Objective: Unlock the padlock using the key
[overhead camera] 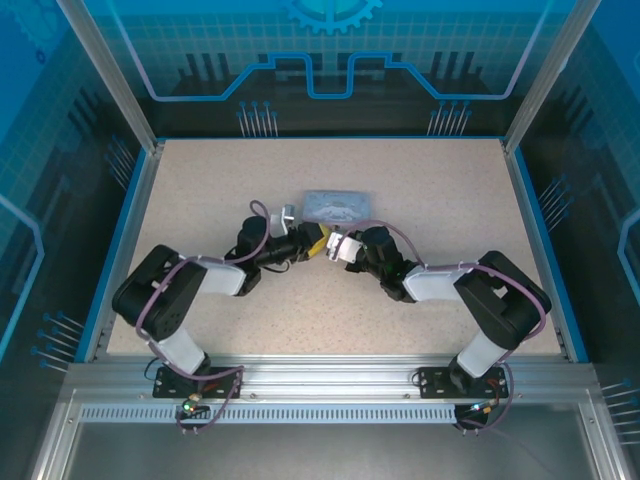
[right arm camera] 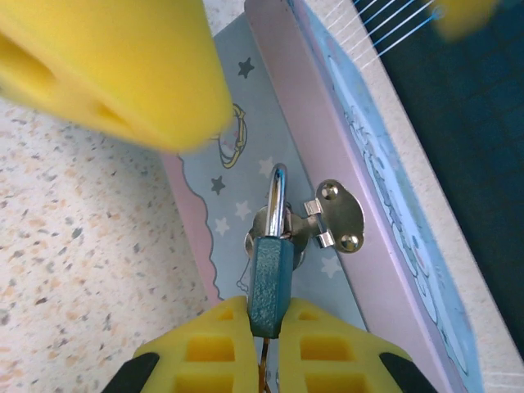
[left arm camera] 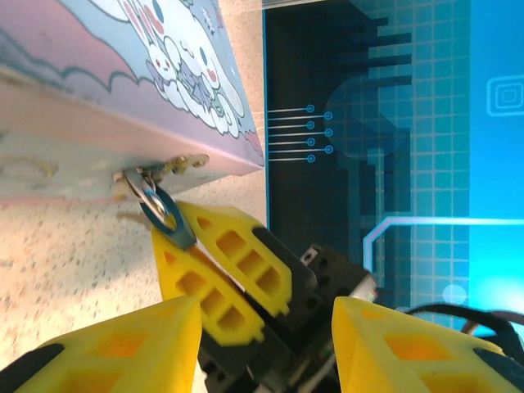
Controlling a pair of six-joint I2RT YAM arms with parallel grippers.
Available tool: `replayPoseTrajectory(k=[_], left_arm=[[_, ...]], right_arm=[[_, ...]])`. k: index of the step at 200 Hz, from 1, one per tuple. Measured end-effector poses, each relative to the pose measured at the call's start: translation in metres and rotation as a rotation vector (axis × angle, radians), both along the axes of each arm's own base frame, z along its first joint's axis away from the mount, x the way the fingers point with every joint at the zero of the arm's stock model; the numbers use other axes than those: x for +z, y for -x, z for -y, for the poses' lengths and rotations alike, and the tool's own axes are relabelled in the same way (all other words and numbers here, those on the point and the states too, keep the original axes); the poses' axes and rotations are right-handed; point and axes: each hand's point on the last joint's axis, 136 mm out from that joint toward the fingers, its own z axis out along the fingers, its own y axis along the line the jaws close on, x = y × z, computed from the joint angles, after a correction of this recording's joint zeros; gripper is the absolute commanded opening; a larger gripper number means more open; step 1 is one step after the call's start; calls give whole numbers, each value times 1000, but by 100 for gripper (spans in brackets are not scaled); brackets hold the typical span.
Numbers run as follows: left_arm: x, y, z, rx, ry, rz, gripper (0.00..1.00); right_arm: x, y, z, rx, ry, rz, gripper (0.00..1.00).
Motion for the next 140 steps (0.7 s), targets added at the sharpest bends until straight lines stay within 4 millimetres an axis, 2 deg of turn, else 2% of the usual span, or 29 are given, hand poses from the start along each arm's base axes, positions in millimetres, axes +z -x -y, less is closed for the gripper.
replayPoseTrajectory(k=[21,39,57,79,94,121,140], left_arm=[[5,10,-9,8,-27,2,45],[14,9,-20,30,-52,24,45],[17,4,-34,61,-97,39,48],[19,-12,-51,105,-165,48,49],[31,-26,-58,120,-200,78,49],[57,-52,-59,128,-245,159,54],[64,-69,-59,125,-272,197,56]], right_arm=[[-6,4,0,1,3,-41,1],[-8,6,1,4,3,-72,1],[-8,7,3,5,1,-103,1],[-4,7,3,-7,-11,-137,1],[-1,5,2,-20,-20,-159,1],[3,8,3,-40,-37,-185,1],[3,10,3,-41,-37,-191,1]])
